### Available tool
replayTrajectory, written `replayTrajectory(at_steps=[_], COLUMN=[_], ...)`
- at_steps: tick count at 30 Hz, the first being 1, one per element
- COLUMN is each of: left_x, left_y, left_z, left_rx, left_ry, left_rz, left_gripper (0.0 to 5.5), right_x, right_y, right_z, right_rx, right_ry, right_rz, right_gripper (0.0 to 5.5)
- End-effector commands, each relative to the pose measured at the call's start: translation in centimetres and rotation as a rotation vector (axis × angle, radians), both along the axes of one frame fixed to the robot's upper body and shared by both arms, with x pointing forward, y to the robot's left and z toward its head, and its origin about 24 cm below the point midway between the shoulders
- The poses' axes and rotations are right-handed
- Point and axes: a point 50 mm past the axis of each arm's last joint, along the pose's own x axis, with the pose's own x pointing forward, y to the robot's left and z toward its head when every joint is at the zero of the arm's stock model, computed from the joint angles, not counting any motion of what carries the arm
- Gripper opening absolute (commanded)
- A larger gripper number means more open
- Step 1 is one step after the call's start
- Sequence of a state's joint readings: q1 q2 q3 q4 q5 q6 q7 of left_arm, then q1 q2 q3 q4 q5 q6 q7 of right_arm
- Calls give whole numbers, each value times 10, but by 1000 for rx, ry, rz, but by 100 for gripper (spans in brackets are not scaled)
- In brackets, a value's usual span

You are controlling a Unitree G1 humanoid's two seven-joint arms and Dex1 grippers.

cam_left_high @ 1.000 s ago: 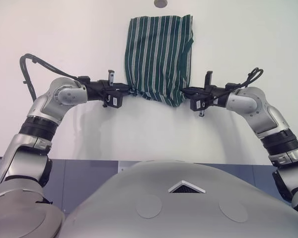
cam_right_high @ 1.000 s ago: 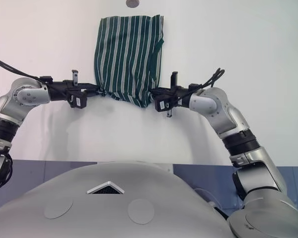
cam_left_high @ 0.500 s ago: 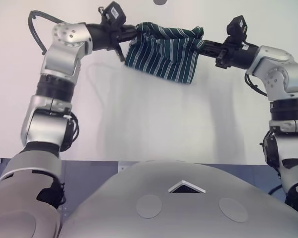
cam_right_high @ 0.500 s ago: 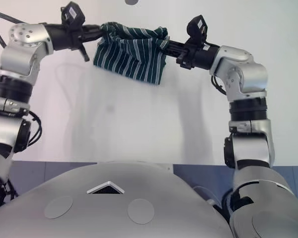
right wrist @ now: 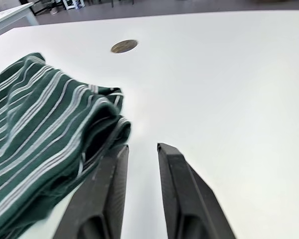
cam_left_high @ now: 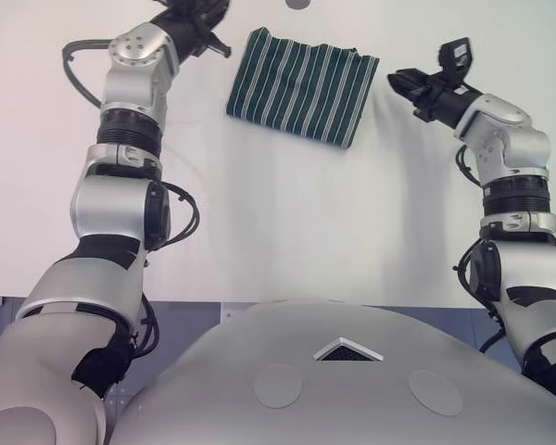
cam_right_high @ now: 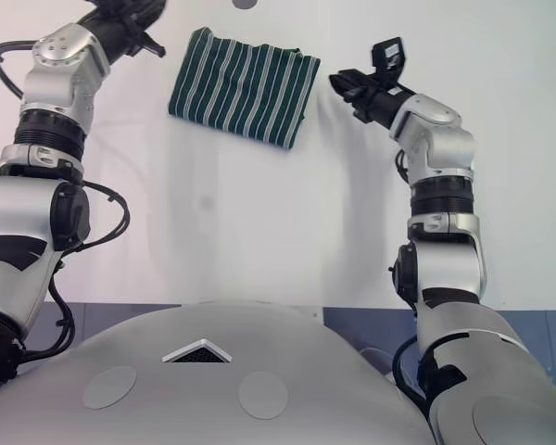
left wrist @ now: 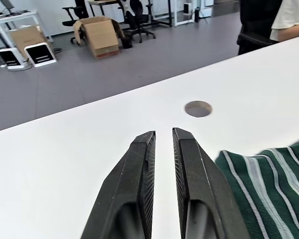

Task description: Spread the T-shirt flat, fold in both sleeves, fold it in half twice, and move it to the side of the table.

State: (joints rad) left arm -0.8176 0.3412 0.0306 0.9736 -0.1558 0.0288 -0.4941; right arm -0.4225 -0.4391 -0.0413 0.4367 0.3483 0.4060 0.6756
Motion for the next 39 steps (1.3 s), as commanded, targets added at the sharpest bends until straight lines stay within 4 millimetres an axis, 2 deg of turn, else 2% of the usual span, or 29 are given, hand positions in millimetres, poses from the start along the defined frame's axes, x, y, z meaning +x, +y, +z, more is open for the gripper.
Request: replayTrajectory(at_steps=[1,3,4,6,8,10,12,13,15,17,18,19,20,21,22,24,27,28,30,31,33,34,36,39], left_x=[-11,-16,-17,-20,-25,-31,-36,-40,-50,-64,-71,-80,-85,-90,-93,-93,-85,-82,-75,-71,-62,-58,-54,-49], left_y=[23,21,20,19,18,16,12,9,9,13,16,21,24,28,30,28,19,16,10,6,-4,-11,-24,-33], left_z=[-13,-20,-21,-25,-31,-38,-44,-47,-53,-64,-68,-72,-74,-75,-74,-69,-59,-55,-47,-42,-27,-19,-8,0], left_rx=[-24,-48,-59,-81,-84,-88,-85,-76,-65,-63,-55,-52,-51,-46,-44,-52,-62,-57,-57,-69,-115,-171,-192,-276], left_ry=[23,29,31,37,48,62,73,74,75,89,97,101,103,99,92,58,8,-12,-45,-65,-121,-141,-176,-167], left_rz=[64,54,52,54,59,63,69,70,87,126,141,166,185,206,223,247,240,231,222,223,229,224,207,218], left_gripper=[59,22,2,2,2,2,2,2,2,2,2,2,2,2,2,2,2,2,2,2,2,2,2,2], right_x=[0,10,15,21,20,21,20,15,-7,-52,-84,-115,-138,-151,-154,-131,-78,-60,-42,-33,-19,-16,-15,-11], right_y=[46,74,84,102,112,104,82,61,6,-62,-93,-115,-127,-128,-125,-113,-91,-76,-54,-43,-20,-8,2,17], right_z=[21,16,12,2,-10,-29,-52,-64,-85,-99,-102,-99,-95,-86,-75,-39,33,61,98,108,108,99,81,73], right_rx=[65,72,73,87,94,44,-41,-82,-224,-357,-393,-422,-442,-452,-438,-440,-574,-590,-601,-577,-495,-474,-430,-413], right_ry=[-92,-70,-50,10,80,183,290,330,364,403,433,459,477,477,456,300,-145,-317,-535,-600,-632,-619,-564,-574], right_rz=[204,251,252,264,272,177,-5,-112,-300,-516,-637,-728,-788,-834,-862,-911,-888,-865,-854,-857,-834,-798,-775,-744], right_gripper=[55,5,0,0,0,0,0,0,0,0,0,0,0,0,0,0,0,0,0,0,0,0,0,0])
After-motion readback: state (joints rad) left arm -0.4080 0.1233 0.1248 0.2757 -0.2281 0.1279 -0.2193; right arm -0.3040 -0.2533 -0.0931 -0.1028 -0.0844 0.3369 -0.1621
